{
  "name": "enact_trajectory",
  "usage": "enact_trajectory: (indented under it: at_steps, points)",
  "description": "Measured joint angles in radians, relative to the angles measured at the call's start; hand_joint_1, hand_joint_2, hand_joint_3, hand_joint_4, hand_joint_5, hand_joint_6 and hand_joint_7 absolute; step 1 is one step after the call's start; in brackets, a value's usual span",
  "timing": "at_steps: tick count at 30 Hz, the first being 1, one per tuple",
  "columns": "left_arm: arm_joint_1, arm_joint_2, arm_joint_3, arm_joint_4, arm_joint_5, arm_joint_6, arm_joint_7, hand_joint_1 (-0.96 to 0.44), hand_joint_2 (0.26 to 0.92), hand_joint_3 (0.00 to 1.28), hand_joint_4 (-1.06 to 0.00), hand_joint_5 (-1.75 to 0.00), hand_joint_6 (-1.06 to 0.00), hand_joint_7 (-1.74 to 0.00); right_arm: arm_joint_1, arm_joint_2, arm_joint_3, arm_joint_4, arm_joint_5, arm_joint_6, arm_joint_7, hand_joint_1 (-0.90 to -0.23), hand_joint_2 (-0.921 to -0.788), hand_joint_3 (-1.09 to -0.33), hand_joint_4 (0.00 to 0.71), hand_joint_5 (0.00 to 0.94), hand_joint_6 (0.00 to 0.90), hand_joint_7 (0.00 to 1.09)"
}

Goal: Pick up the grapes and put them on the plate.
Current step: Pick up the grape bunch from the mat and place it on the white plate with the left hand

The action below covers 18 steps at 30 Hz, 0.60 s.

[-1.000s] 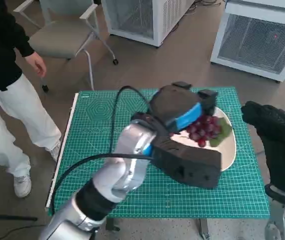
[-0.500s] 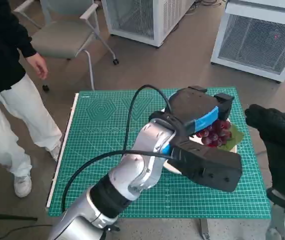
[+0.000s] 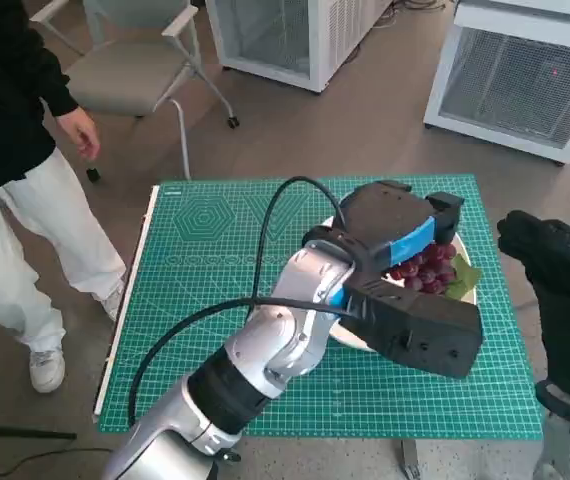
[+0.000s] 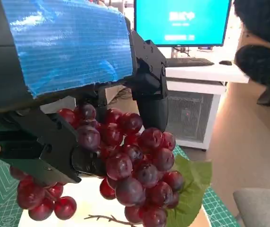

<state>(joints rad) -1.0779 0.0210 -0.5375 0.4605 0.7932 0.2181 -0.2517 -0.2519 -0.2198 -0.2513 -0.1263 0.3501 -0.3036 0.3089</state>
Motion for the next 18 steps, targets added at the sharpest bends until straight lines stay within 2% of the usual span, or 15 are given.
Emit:
enact_trajectory:
  at_steps: [3,6,10,11,12,13,15,16,18]
  points:
    - [0.0,-0.005,0.004,0.022,-0.013,-0.011,0.022,0.01,0.921,0.21,-0.56,-1.44,-0.45,-1.2,0.001,0.002,0.0,-0.001,0.0,0.0,-0.003,-0.623,-0.921,-0.7,0.348,0.004,-0.001,0.74]
    - [0.0,-0.009,0.005,0.037,-0.024,-0.022,0.035,0.01,0.921,0.27,-0.43,-1.59,-0.46,-1.19,0.003,0.004,0.0,-0.001,0.0,0.0,-0.004,-0.623,-0.921,-0.698,0.348,0.004,-0.001,0.74]
    - [0.0,-0.011,0.005,0.04,-0.029,-0.03,0.036,0.02,0.921,0.36,-0.26,-1.7,-0.4,-1.27,0.005,0.006,0.001,-0.002,-0.001,0.0,-0.007,-0.623,-0.921,-0.697,0.348,0.004,-0.001,0.74]
    - [0.0,-0.01,0.004,0.04,-0.029,-0.03,0.036,0.06,0.921,0.38,-0.25,-1.7,-0.38,-1.21,0.005,0.006,0.001,-0.002,-0.001,0.0,-0.008,-0.623,-0.921,-0.696,0.348,0.004,-0.001,0.74]
    - [0.0,-0.009,0.003,0.04,-0.028,-0.03,0.036,0.09,0.911,0.38,-0.24,-1.57,-0.35,-1.09,0.005,0.006,0.001,-0.002,-0.002,0.0,-0.008,-0.623,-0.921,-0.696,0.348,0.004,-0.001,0.74]
    - [0.0,-0.008,0.001,0.041,-0.026,-0.03,0.036,0.12,0.895,0.38,-0.25,-1.35,-0.33,-0.9,0.006,0.006,0.001,-0.002,-0.002,0.0,-0.009,-0.622,-0.921,-0.697,0.348,0.004,-0.001,0.73]
    - [-0.002,-0.007,-0.005,0.047,-0.022,-0.03,0.036,0.12,0.852,0.36,-0.23,-0.74,-0.32,-0.53,0.006,0.006,0.001,-0.002,-0.002,0.0,-0.01,-0.621,-0.921,-0.697,0.348,0.004,-0.001,0.73]
    - [-0.003,-0.008,-0.008,0.053,-0.018,-0.029,0.035,0.11,0.836,0.36,-0.23,-0.5,-0.33,-0.39,0.006,0.006,0.001,-0.002,-0.002,0.0,-0.01,-0.62,-0.921,-0.697,0.348,0.004,-0.001,0.73]
    - [-0.01,-0.009,-0.015,0.071,-0.013,-0.022,0.031,0.1,0.816,0.35,-0.19,-0.26,-0.34,-0.23,0.006,0.006,0.001,-0.002,-0.002,0.0,-0.011,-0.62,-0.921,-0.697,0.348,0.004,-0.001,0.73]
